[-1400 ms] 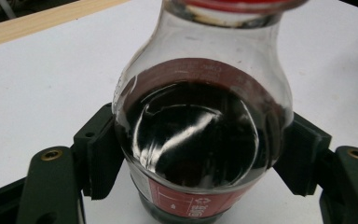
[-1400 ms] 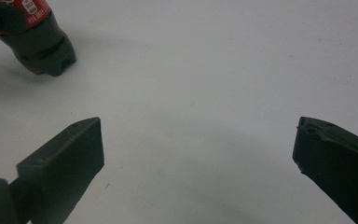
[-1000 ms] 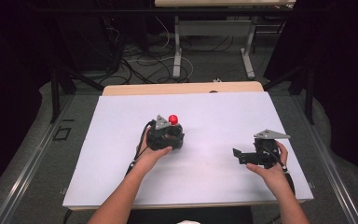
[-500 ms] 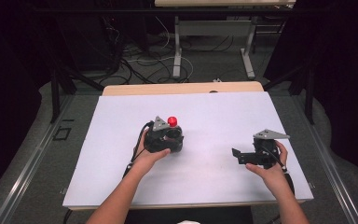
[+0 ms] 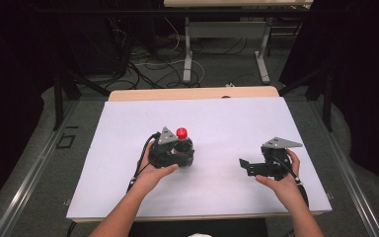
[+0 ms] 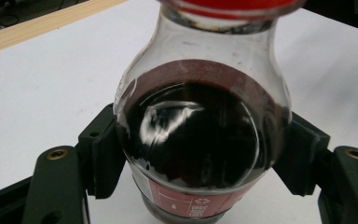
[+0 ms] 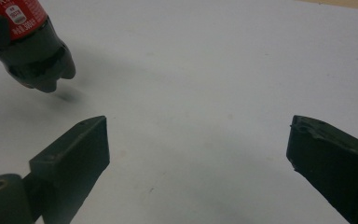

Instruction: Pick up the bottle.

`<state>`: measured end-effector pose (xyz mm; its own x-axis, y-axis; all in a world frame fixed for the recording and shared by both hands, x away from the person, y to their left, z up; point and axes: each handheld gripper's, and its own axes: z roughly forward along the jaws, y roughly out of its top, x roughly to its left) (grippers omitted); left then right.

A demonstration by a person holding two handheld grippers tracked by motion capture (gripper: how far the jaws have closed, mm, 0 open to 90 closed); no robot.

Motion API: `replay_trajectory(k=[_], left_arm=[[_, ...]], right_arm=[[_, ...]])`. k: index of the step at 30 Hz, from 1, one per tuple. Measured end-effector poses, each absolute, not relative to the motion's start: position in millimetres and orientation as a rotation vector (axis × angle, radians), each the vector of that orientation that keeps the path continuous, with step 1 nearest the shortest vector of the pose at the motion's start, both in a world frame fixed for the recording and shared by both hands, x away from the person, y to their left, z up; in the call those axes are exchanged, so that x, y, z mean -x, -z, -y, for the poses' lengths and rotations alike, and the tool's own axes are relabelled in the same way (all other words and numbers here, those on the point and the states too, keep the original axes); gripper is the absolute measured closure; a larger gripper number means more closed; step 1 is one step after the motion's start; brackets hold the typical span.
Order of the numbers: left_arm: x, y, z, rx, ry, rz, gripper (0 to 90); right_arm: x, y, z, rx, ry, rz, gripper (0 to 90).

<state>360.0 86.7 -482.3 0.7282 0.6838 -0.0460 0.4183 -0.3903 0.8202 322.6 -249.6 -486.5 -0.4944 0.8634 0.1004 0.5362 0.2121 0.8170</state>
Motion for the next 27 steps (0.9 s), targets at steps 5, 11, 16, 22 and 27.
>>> replay_trajectory(k=[5,11,16,22,27], left_arm=[[-350,482,-83,-2.040,-0.365,-0.812,29.2],[-339,485,-79,-2.055,-0.345,-0.793,29.2],[-334,491,-76,-2.074,-0.332,-0.781,29.2],[-328,493,-70,-2.083,-0.315,-0.764,29.2],[-323,493,-63,-2.101,-0.297,-0.734,29.2]], right_arm=[[-318,482,239,-1.254,-1.203,-2.143,6.0],[-312,476,230,-1.201,-1.240,-2.151,6.8],[-308,471,222,-1.157,-1.272,-2.158,7.1],[-301,465,213,-1.114,-1.305,-2.168,9.6],[-296,458,205,-1.062,-1.354,-2.153,14.7]])
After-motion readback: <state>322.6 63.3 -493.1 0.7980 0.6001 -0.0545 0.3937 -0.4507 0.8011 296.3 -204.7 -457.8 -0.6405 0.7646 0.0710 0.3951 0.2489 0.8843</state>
